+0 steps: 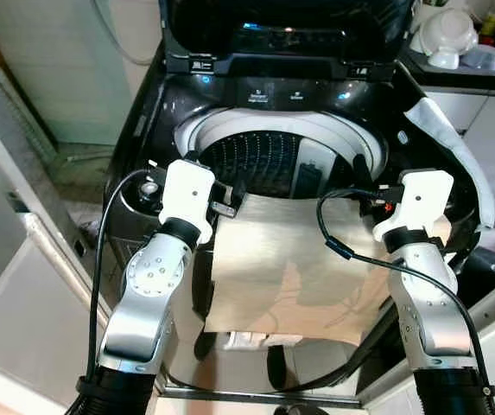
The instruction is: Clothes washing
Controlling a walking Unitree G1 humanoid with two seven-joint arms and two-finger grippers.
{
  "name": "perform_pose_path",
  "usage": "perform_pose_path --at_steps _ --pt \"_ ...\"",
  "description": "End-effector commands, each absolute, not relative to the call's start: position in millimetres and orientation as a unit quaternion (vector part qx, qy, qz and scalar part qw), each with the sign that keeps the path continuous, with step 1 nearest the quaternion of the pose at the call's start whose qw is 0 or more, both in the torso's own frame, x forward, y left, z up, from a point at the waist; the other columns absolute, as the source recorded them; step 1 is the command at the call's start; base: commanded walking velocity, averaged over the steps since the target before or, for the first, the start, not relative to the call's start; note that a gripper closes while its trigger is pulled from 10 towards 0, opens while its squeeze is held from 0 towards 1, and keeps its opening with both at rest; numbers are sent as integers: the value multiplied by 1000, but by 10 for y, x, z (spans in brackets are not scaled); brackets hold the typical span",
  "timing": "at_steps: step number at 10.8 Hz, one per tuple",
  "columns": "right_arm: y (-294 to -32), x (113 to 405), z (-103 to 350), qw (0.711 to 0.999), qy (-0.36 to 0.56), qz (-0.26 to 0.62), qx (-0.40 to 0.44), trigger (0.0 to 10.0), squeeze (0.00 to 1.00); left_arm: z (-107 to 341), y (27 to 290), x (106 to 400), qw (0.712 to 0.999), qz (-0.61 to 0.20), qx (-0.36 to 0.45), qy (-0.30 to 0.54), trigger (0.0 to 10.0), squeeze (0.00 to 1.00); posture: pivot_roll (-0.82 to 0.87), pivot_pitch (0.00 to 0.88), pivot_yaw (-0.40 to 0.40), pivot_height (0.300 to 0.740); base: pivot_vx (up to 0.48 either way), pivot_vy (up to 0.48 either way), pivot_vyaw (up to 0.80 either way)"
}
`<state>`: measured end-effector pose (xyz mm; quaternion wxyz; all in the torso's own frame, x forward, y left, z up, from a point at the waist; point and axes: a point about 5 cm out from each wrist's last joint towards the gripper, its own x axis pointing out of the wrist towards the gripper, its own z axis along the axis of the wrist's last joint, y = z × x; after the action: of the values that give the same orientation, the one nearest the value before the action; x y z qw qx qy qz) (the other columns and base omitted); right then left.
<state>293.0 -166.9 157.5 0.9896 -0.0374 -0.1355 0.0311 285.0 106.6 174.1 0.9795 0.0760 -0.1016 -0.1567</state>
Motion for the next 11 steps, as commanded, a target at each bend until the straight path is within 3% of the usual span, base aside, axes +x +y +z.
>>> perform_pose_path --at_steps 1,6,8,11 --pt "-1644 2961 1634 989 -141 35 -41 10000 0 1775 1044 2873 977 -164 79 -110 10000 0 -76 0 -22 740 0 0 0" --pt "-1658 2971 1583 991 -126 30 -41 10000 0 1776 1016 2884 975 -182 69 -109 10000 0 -81 0 -18 740 -247 0 0" --pt "-1669 2976 1562 991 -121 28 -43 10000 0 1775 1014 2886 975 -183 69 -110 10000 0 -82 0 -19 740 -311 0 -738" --pt "-1683 2974 1553 991 -124 28 -47 10000 0 1778 1002 2891 974 -183 69 -112 10000 0 -84 0 -23 740 -310 0 0"
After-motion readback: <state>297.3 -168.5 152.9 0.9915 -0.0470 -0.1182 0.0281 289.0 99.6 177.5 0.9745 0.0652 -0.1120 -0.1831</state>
